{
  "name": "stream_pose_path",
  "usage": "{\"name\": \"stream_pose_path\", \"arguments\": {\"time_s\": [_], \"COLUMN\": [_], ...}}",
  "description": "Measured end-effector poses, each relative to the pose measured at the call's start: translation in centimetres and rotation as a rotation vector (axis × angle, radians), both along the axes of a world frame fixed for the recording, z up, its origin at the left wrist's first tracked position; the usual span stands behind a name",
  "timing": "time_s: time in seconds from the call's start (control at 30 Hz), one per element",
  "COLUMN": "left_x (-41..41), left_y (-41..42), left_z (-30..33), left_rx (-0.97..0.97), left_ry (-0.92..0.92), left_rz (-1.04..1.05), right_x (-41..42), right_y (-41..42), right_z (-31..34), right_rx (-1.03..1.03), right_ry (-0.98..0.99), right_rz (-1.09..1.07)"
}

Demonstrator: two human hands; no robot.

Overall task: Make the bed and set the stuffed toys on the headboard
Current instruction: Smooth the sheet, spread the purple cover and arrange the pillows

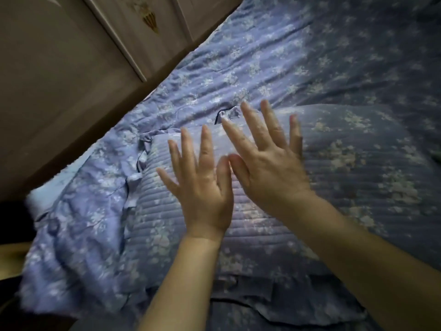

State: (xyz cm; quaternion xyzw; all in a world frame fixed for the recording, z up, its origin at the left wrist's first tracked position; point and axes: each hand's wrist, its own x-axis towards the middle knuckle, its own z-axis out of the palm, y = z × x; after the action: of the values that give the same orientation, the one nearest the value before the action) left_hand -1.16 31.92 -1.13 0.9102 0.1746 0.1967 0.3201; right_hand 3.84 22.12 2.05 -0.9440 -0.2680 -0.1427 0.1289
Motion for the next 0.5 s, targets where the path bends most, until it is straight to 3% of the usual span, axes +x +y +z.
{"name": "stream_pose_path", "arguments": {"time_s": [0.07,0.13,0.17,0.2,0.27,0.3,0.33,0.4,0.43,0.47,0.5], "left_x": [-1.3,-3.1,-3.8,-4.5,-5.8,-6.0,-5.9,-6.0,-5.9,-5.6,-5.5], "left_y": [2.2,4.1,4.5,4.6,4.1,4.2,4.8,6.1,6.6,7.1,7.3], "left_z": [0.0,-2.3,-3.9,-5.8,-8.8,-9.6,-9.8,-9.5,-9.4,-9.6,-10.4], "left_rx": [-0.084,-0.103,-0.078,-0.08,-0.127,-0.186,-0.217,-0.115,-0.068,-0.011,0.013], "left_ry": [-0.079,-0.068,0.067,0.317,0.845,0.924,0.859,0.462,0.374,0.387,0.519], "left_rz": [0.219,0.445,0.477,0.411,0.139,0.081,0.059,0.165,0.202,0.172,0.069], "right_x": [-0.2,-1.3,-2.1,-2.9,-4.2,-4.2,-3.9,-3.6,-3.6,-3.5,-3.5], "right_y": [2.4,3.6,3.5,3.3,2.4,2.7,3.4,5.1,5.7,6.1,6.2], "right_z": [2.1,0.3,-2.1,-5.0,-9.5,-9.8,-9.3,-7.9,-7.6,-8.0,-8.6], "right_rx": [0.083,0.078,-0.026,-0.214,-0.556,-0.616,-0.587,-0.435,-0.373,-0.388,-0.487], "right_ry": [-0.151,-0.171,-0.104,0.001,0.27,0.355,0.347,0.257,0.217,0.209,0.241], "right_rz": [0.073,0.158,0.18,0.202,0.196,0.144,0.085,0.041,0.043,0.08,0.108]}}
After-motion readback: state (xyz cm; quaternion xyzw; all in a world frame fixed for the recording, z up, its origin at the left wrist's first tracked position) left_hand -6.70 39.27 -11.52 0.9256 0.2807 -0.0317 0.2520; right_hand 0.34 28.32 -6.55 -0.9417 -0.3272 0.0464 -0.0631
